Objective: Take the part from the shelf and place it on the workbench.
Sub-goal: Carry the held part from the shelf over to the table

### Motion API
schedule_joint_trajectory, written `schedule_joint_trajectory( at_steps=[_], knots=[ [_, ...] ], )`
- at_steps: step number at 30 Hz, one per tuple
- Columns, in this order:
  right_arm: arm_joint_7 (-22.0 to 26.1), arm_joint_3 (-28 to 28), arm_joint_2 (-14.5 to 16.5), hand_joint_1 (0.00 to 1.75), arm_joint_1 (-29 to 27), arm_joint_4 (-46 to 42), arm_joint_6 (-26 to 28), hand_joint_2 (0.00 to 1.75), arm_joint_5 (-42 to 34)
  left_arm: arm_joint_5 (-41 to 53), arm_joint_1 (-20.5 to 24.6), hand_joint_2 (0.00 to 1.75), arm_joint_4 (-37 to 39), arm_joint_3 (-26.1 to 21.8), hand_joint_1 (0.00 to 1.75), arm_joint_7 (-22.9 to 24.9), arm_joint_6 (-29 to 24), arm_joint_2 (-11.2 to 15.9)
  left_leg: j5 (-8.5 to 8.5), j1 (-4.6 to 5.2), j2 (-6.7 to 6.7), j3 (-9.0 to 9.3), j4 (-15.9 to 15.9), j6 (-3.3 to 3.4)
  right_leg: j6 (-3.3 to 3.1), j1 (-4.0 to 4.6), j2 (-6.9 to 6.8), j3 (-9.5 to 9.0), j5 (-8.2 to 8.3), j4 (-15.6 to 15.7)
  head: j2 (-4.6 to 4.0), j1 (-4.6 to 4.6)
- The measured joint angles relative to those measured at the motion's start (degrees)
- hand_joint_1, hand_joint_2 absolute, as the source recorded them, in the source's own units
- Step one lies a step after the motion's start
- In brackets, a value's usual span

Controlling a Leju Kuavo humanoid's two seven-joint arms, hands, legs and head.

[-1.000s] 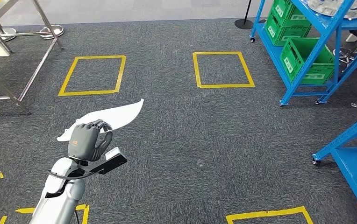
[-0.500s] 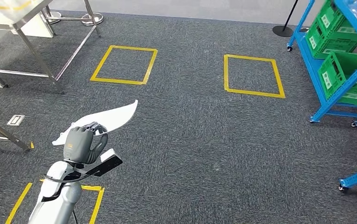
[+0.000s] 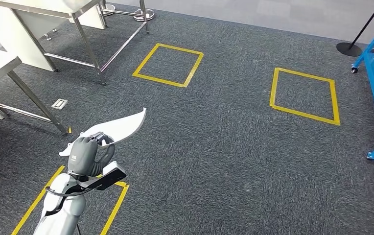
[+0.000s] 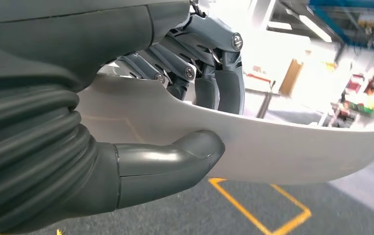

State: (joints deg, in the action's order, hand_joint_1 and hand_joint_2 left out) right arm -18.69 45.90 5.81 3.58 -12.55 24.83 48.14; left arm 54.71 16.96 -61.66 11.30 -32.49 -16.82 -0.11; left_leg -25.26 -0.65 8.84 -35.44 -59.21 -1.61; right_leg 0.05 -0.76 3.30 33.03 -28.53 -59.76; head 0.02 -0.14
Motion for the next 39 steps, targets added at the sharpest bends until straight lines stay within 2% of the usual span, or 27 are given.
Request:
schedule_joint_trajectory(
  at_steps=[1,2,4,5,7,8,10,11,13,14,16,17,18,20,22,23,24,25,27,29,31,32,33,35,37,38,39],
  knots=[
    [-0.22,0.04,-0.13,0.0,0.12,-0.05,-0.15,1.75,0.0,-0.14,-0.01,1.75,0.41,-0.26,1.59,-0.53,-0.83,0.06,-0.01,-0.03,-0.55,-0.2,-0.09,-0.31,-0.45,0.0,-0.68,-0.15,0.17,0.21,0.0,-0.02],
    [-0.44,0.07,-0.22,0.0,0.14,-0.08,-0.32,1.75,0.13,-0.16,0.06,1.75,0.8,-0.45,1.59,-0.9,-1.53,0.1,-0.5,0.0,-1.99,-0.68,-0.8,-0.55,-0.94,-0.01,-1.44,-0.3,0.33,0.44,0.0,-0.12],
    [-0.65,0.09,-0.31,0.0,-0.06,-0.08,-0.65,1.75,0.47,0.16,0.34,1.75,1.27,-0.57,1.59,-1.19,-2.38,0.09,-3.34,0.15,-6.15,-2.92,-5.46,-0.82,-1.65,0.0,-3.1,-0.46,0.47,0.78,0.0,-0.38],
    [-0.64,0.09,-0.32,0.0,-0.23,-0.08,-0.8,1.75,0.6,0.5,0.42,1.75,1.38,-0.57,1.59,-1.03,-2.49,0.03,-5.27,0.16,-7.45,-4.62,-9.16,-0.98,-1.83,0.09,-3.96,-0.46,0.42,0.8,0.0,-0.5],
    [-0.65,0.09,-0.3,0.0,-0.5,-0.08,-1.16,1.75,0.84,1.17,0.22,1.75,1.44,-0.57,1.59,-0.29,-2.1,-0.09,-7.41,0.08,-8.31,-7.15,-15.06,-1.29,-1.94,0.19,-5.76,-0.45,0.29,0.77,0.0,-0.52],
    [-0.66,0.09,-0.26,0.0,-0.54,-0.08,-1.31,1.75,0.96,1.42,0.06,1.75,1.42,-0.57,1.59,0.1,-1.79,-0.12,-6.97,0.05,-8.54,-7.09,-15.36,-1.36,-1.93,0.2,-6.61,-0.48,0.22,0.74,0.0,-0.53],
    [-0.65,0.09,-0.17,0.0,-0.52,-0.08,-1.46,1.75,1.05,1.64,-0.04,1.75,1.23,-0.57,1.59,0.52,-1.48,-0.13,-3.69,0.09,-9.81,-3.76,-9.66,-1.22,-1.74,0.21,-8.13,-0.69,-0.01,0.68,0.0,-0.54],
    [-0.65,0.09,-0.13,0.0,-0.5,-0.08,-1.49,1.75,1.06,1.68,0.02,1.75,1.08,-0.57,1.59,0.58,-1.45,-0.14,-2.36,0.34,-11.47,-1.61,-5.71,-0.92,-1.51,0.35,-8.82,-0.85,-0.21,0.6,0.0,-0.55],
    [-0.64,0.09,-0.06,0.0,-0.48,-0.08,-1.51,1.75,1.07,1.68,0.12,1.75,0.77,-0.57,1.59,0.65,-1.43,-0.29,-1.09,0.73,-13.63,0.96,-0.87,0.01,-0.98,0.71,-10.1,-1.14,-0.55,0.46,0.0,-0.47],
    [-0.67,0.09,-0.04,0.0,-0.45,-0.08,-1.56,1.75,1.12,1.68,0.11,1.75,0.68,-0.57,1.59,0.7,-1.32,-0.35,-1.2,0.91,-13.76,1.12,-0.33,0.48,-0.7,0.9,-10.76,-1.27,-0.67,0.46,0.0,-0.42],
    [-0.87,0.09,-0.02,0.0,-0.33,-0.09,-1.75,1.75,1.39,1.68,-0.08,1.75,0.45,-0.57,1.59,0.99,-0.82,-0.39,-0.93,0.74,-12.02,1.05,-0.19,1.2,-0.07,0.87,-11.69,-1.59,-0.96,0.46,0.0,-0.37],
    [-1.03,0.09,-0.02,0.0,-0.3,-0.09,-1.84,1.75,1.58,1.65,-0.21,1.75,0.2,-0.57,1.59,1.21,-0.47,-0.39,-0.81,0.56,-11.21,1.09,-0.05,1.54,0.32,0.74,-10.73,-1.51,-1.48,-0.08,0.0,-0.34],
    [-1.09,0.09,-0.02,0.0,-0.33,-0.1,-1.89,1.75,1.75,1.62,-0.35,1.75,-0.08,-0.57,1.59,1.5,-0.19,-0.4,-0.64,0.35,-10.4,1.13,0.09,1.89,0.68,0.56,-9.01,-0.9,-2.52,-1.64,0.0,-0.25],
    [-0.94,0.1,-0.02,0.0,-0.55,-0.1,-1.84,1.75,1.95,1.52,-0.81,1.75,-0.52,-0.59,1.59,1.84,0.02,-0.5,-0.45,0.11,-8.82,1.03,0.16,2.35,1.15,0.27,-4.96,2.16,-5.76,-8.08,0.0,-0.01],
    [-0.81,0.15,-0.03,0.0,-0.78,-0.1,-1.72,1.75,2.04,1.27,-1.57,1.75,-0.56,-0.6,1.59,1.73,-0.31,-0.59,-0.39,0.1,-7.09,0.82,0.06,2.51,1.31,0.18,-3.74,5.72,-7.89,-14.69,0.0,0.09],
    [-0.85,0.17,-0.05,0.0,-0.85,-0.11,-1.63,1.75,2.08,1.12,-1.91,1.75,-0.49,-0.6,1.59,1.54,-0.63,-0.6,-0.37,0.08,-6.14,0.76,-0.02,2.49,1.32,0.14,-3.62,6.46,-7.52,-15.65,0.0,0.1],
    [-0.91,0.17,-0.1,0.0,-0.87,-0.14,-1.56,1.75,2.09,0.98,-2.14,1.75,-0.41,-0.6,1.59,1.35,-1.02,-0.59,-0.35,0.05,-5.19,0.73,-0.12,2.42,1.28,0.08,-3.47,6.06,-6.04,-14.29,0.0,0.1],
    [-0.95,0.18,-0.2,0.0,-0.83,-0.19,-1.49,1.75,2.09,0.84,-2.24,1.75,-0.34,-0.6,1.59,1.19,-1.37,-0.59,-0.32,0.0,-4.25,0.72,-0.24,2.29,1.22,-0.03,-3.05,4.66,-3.87,-10.98,0.0,0.1],
    [-0.96,0.21,-0.45,0.0,-0.65,-0.34,-1.39,1.75,2.09,0.61,-2.21,1.75,-0.32,-0.63,1.59,1.14,-1.97,-0.58,-0.31,-0.03,-2.59,0.54,-0.53,1.74,1.04,-0.3,-0.73,1.32,-0.77,-3.48,0.0,0.09],
    [-0.63,0.29,-0.64,0.0,-0.33,-0.43,-1.32,1.75,2.08,0.51,-2.09,1.75,-0.48,-0.89,1.59,1.45,-2.28,-0.54,-0.14,-0.05,-1.34,0.18,-0.57,0.9,0.71,-0.25,0.51,0.0,-0.21,-0.34,0.0,0.07],
    [-0.45,0.45,-0.82,0.0,0.08,-0.47,-1.23,1.75,2.04,0.52,-2.0,1.75,-0.76,-1.5,1.59,2.05,-2.37,-0.35,0.17,-0.19,-0.53,-0.18,-0.35,0.06,-0.01,-0.07,-0.73,-0.15,0.03,-0.09,0.0,0.08],
    [-0.58,0.54,-0.92,0.0,0.25,-0.49,-1.19,1.75,2.02,0.56,-1.95,1.75,-0.9,-1.81,1.59,2.36,-2.37,-0.22,-0.05,-0.17,-1.42,-0.46,-0.63,-0.24,-0.47,-0.09,-1.37,-0.28,0.21,0.11,0.0,0.03],
    [-0.73,0.63,-0.99,0.0,0.34,-0.5,-1.17,1.75,1.98,0.61,-1.86,1.75,-1.02,-2.09,1.59,2.63,-2.37,-0.08,-0.86,-0.11,-3.04,-1.08,-1.73,-0.49,-0.95,-0.13,-2.07,-0.4,0.38,0.31,0.0,-0.07],
    [-0.91,0.81,-1.05,0.0,0.26,-0.52,-1.19,1.75,1.92,0.69,-1.67,1.75,-1.22,-2.47,1.59,2.95,-2.39,0.06,-4.33,0.0,-6.99,-3.64,-7.3,-0.86,-1.59,-0.06,-3.55,-0.43,0.47,0.52,0.0,-0.27],
    [-0.93,1.1,-1.05,0.0,0.05,-0.51,-1.26,1.75,1.86,0.72,-1.79,1.75,-1.36,-2.8,1.59,3.13,-2.41,0.09,-7.59,-0.06,-8.3,-6.79,-14.49,-1.21,-1.81,0.05,-5.24,-0.38,0.37,0.5,0.0,-0.31],
    [-0.95,1.23,-1.04,0.0,-0.01,-0.51,-1.3,1.75,1.84,0.72,-1.96,1.75,-1.4,-2.98,1.59,3.21,-2.42,0.1,-7.88,-0.08,-8.45,-7.4,-16.18,-1.3,-1.82,0.06,-6.07,-0.37,0.34,0.49,0.0,-0.32],
    [-0.96,1.33,-1.04,0.0,-0.02,-0.51,-1.33,1.75,1.84,0.72,-2.12,1.75,-1.47,-3.21,1.59,3.31,-2.41,0.14,-7.06,-0.09,-8.65,-6.83,-15.57,-1.33,-1.78,0.06,-6.9,-0.4,0.29,0.48,0.0,-0.32]
  ],
)
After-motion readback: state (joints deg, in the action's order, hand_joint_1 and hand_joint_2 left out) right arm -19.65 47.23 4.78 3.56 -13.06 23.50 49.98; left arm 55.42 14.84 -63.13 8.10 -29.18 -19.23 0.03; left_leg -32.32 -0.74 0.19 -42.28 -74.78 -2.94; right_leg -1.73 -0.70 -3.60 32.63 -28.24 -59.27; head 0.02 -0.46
